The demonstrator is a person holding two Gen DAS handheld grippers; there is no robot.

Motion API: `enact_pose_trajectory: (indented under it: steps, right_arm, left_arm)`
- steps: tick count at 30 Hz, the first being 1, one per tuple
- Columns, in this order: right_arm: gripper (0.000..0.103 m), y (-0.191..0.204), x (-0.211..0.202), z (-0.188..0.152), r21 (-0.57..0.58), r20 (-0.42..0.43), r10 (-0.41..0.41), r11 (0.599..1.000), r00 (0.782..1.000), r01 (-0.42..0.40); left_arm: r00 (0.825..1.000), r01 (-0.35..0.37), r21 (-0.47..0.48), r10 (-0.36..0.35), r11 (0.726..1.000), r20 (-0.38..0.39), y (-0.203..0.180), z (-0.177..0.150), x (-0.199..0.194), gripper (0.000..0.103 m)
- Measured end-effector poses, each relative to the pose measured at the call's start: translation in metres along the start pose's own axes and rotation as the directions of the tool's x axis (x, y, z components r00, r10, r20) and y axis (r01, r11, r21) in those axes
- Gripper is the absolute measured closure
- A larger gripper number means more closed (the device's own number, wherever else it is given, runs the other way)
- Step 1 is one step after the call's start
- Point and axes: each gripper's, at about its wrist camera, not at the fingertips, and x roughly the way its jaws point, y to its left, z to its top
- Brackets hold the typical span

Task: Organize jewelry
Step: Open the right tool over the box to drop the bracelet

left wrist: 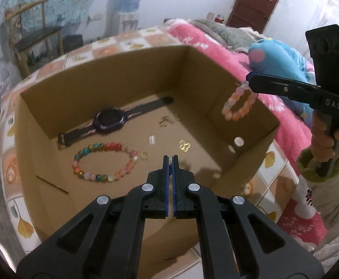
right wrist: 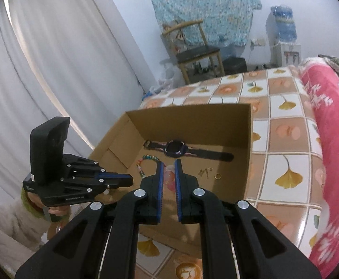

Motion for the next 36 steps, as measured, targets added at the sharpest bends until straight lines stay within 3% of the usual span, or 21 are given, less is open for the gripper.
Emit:
enact_pose_trajectory:
  steps: [3, 11, 17, 25, 28, 36]
  right_arm:
    - [0.094, 0.002, 0.010, 0.001, 0.006, -0.027, 0.006, 1.000, 1.000, -0.006]
    - [0.093, 0.019, 0.036, 0.005, 0.015, -0.115, 0.052, 0.999, 0.992, -0.051]
    - [0.093, 0.040, 0.075, 0.007, 0.054, -0.258, 0.133, 0.991, 0.957, -0.123]
    - [0.092, 0.043, 0.098, -0.008, 0.031, -0.411, -0.042, 0.998, 0.911, 0.059]
    - [0.081, 0.041, 0.087, -0.008, 0.042, -0.386, -0.066, 0.995, 0.920, 0.089]
    - [0.065, 0.061, 0.025, -0.008, 0.041, -0.180, -0.134, 0.989, 0.974, 0.143]
  left_arm:
    - [1.000, -0.005, -0.045, 0.005, 0.999, 0.001, 0.012, -0.001, -0.002, 0.092]
    - [0.991, -0.001, -0.129, 0.018, 0.992, 0.133, 0.034, -0.014, -0.043, 0.088]
    - [0.965, -0.048, -0.146, 0.084, 0.988, 0.247, 0.039, -0.031, -0.079, 0.070]
    - [0.939, -0.112, -0.148, 0.154, 0.983, 0.309, 0.038, -0.055, -0.096, 0.042]
    - [0.933, -0.126, -0.152, 0.170, 0.980, 0.319, 0.037, -0.062, -0.099, 0.038]
    - [0.918, -0.123, -0.186, 0.183, 0.975, 0.351, 0.031, -0.077, -0.112, 0.025]
